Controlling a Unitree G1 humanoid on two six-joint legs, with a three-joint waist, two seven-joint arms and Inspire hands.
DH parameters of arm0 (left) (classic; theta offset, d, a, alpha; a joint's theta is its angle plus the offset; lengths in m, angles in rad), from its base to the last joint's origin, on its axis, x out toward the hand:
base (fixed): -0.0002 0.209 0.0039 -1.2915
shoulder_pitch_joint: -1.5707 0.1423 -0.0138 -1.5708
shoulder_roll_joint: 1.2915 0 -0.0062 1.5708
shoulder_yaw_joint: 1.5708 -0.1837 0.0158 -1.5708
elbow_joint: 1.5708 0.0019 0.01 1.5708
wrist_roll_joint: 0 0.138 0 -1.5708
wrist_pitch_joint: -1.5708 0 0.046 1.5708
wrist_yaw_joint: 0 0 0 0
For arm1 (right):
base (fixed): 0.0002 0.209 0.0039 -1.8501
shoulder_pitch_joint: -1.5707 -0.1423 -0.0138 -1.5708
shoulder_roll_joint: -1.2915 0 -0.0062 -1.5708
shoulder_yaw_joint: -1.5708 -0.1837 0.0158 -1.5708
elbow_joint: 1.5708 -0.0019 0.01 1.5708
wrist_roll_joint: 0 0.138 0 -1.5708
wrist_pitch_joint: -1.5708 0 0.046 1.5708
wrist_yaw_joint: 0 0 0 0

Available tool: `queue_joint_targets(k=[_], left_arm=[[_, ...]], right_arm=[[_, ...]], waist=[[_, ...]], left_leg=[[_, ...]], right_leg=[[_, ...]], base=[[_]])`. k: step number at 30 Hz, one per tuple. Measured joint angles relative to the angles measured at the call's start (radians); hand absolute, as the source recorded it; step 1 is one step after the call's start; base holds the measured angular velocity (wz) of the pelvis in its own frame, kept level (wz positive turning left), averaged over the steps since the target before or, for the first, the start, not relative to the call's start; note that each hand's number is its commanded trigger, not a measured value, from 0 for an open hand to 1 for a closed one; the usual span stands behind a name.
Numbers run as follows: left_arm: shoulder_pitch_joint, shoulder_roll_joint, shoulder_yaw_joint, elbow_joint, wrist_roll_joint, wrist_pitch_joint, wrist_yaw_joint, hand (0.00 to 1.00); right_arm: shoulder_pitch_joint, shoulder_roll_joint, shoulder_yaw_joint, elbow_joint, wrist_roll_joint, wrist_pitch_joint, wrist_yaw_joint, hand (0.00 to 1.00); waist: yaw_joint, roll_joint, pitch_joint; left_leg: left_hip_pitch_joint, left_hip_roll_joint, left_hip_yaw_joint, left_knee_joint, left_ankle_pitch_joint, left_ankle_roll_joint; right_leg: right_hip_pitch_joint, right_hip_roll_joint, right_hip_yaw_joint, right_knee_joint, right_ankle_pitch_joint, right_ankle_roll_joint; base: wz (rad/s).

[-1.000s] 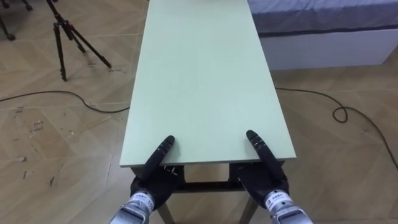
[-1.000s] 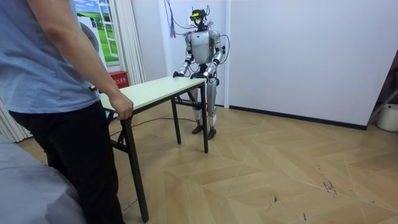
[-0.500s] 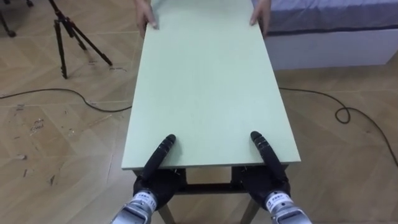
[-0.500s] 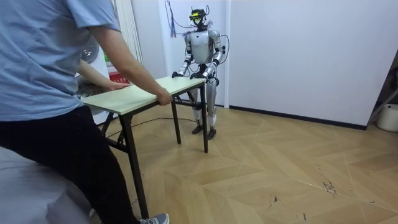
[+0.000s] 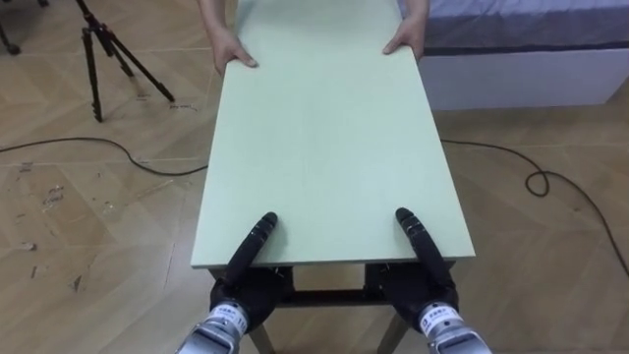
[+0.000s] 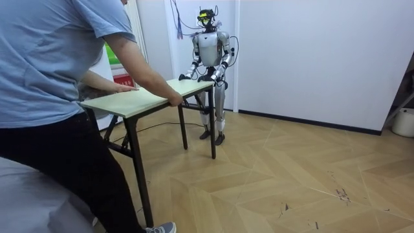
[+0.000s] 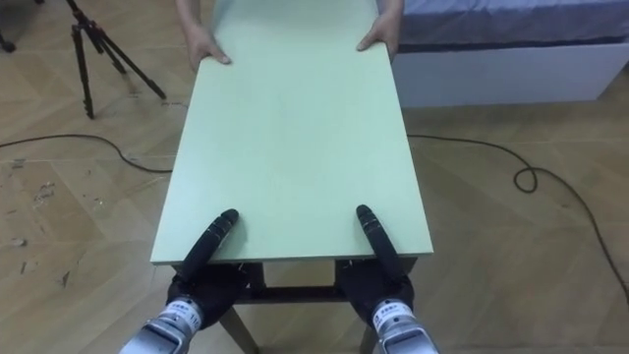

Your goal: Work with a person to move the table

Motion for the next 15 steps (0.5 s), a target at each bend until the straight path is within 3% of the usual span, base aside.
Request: queue_joint_targets(k=[7, 15], left_arm=[[0.026, 0.003, 0.003, -0.076, 0.030, -0.012, -0.001, 1.00], [0.102, 0.002, -0.009, -0.175, 0.038, -0.030, -0.003, 1.00]], right_arm=[[0.018, -0.001, 0.000, -0.059, -0.005, -0.002, 0.003, 1.00], [0.078, -0.012, 0.005, -0.154, -0.016, -0.004, 0.006, 1.00]], waist=[[-0.001, -0.004, -0.0016], [0.000, 0.000, -0.0041]], left_leg=[[0.001, 0.000, 0.001, -0.001, 0.000, 0.000], [-0.017, 0.000, 0.001, 0.001, 0.000, 0.000]], right_leg=[[0.000, 0.000, 0.000, -0.001, 0.000, 0.000], [-0.016, 0.000, -0.004, 0.000, 0.000, 0.000]], base=[[0.00], [0.00]])
